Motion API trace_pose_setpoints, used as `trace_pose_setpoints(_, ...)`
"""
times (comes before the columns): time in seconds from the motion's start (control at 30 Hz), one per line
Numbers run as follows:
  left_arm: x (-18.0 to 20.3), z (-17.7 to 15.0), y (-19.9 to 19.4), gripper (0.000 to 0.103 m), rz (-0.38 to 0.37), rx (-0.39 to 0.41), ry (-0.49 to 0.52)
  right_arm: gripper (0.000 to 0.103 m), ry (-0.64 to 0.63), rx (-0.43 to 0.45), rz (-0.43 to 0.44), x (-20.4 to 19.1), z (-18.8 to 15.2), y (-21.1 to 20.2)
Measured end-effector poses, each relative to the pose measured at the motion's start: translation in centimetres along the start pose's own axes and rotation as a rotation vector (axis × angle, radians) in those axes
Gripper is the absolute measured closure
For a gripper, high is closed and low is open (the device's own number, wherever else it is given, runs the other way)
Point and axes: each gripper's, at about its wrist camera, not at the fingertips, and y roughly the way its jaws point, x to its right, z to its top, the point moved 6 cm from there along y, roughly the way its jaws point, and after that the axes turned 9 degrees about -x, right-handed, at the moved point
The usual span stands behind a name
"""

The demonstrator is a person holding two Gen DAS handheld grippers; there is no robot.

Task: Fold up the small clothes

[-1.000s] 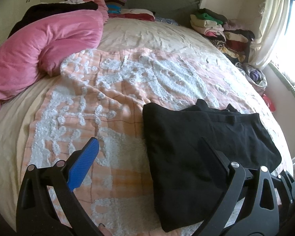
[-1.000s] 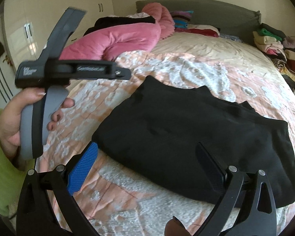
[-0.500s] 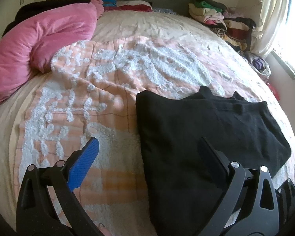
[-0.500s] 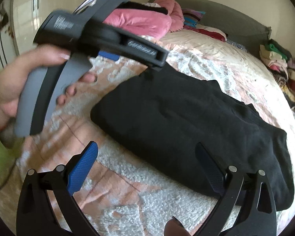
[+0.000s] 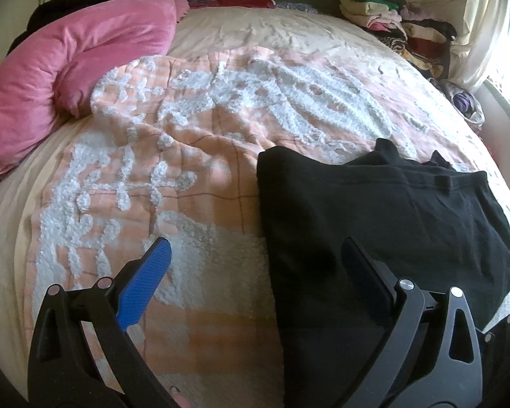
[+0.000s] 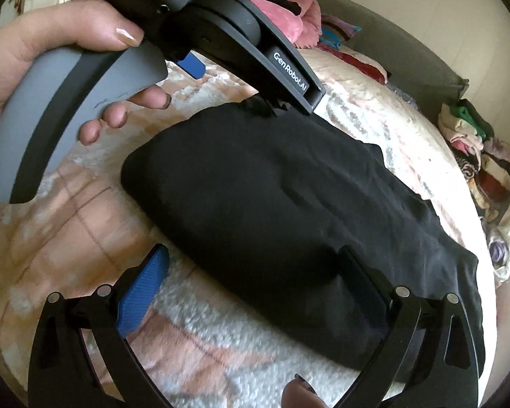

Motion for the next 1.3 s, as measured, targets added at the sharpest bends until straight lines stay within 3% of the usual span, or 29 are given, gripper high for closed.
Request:
trace_pose_setpoints(0.37, -0.2, 0.3, 0.9, 0.010, 0.004, -0.016, -0.011, 0.004, -0.003, -0.006, -0.059, 1.0, 1.9, 2.5)
trace_pose_setpoints(0.53, -0.4, 0.6, 2.1, 0.009, -0.013, -0.041, -0.032, 0.007, 0.009, 0.037, -0.095, 1.6, 2.3, 2.2)
trace_pose_setpoints(0.7, -0.4, 0.9, 2.7, 0.010, -0.054, -0.053, -0.058, 0.036, 0.021, 0.117, -0.106, 2.3, 2.0, 0.6)
trace_pose_setpoints(0.77, -0.3, 1.0, 2.9, 0.010, -0.068, -0.057, -0.064, 0.061, 0.021, 0.138, -0.087, 2.1, 2.0, -0.1)
trace_pose_setpoints(0.83, -0.2, 1.0, 3.1, 0.010, -0.084, -0.063, -0.074, 0.078, 0.031, 0.162, -0.065, 2.1, 1.9, -0.7)
trace_pose_setpoints(0.87, -0.1, 1.0, 3.2, 0.009, -0.092, -0.065, -0.079, 0.081, 0.038, 0.172, -0.065, 2.2, 1.8, -1.0)
trace_pose_setpoints(1.17, 1.7, 1.0, 2.4, 0.012, -0.224, -0.065, -0.092, 0.085, 0.124, 0.238, -0.038, 2.6, 1.2, -3.5)
trace_pose_setpoints(1.3, 3.6, 0.7, 2.0, 0.032, -0.293, -0.079, -0.073, 0.085, 0.150, 0.256, -0.043, 3.1, 0.8, -4.1)
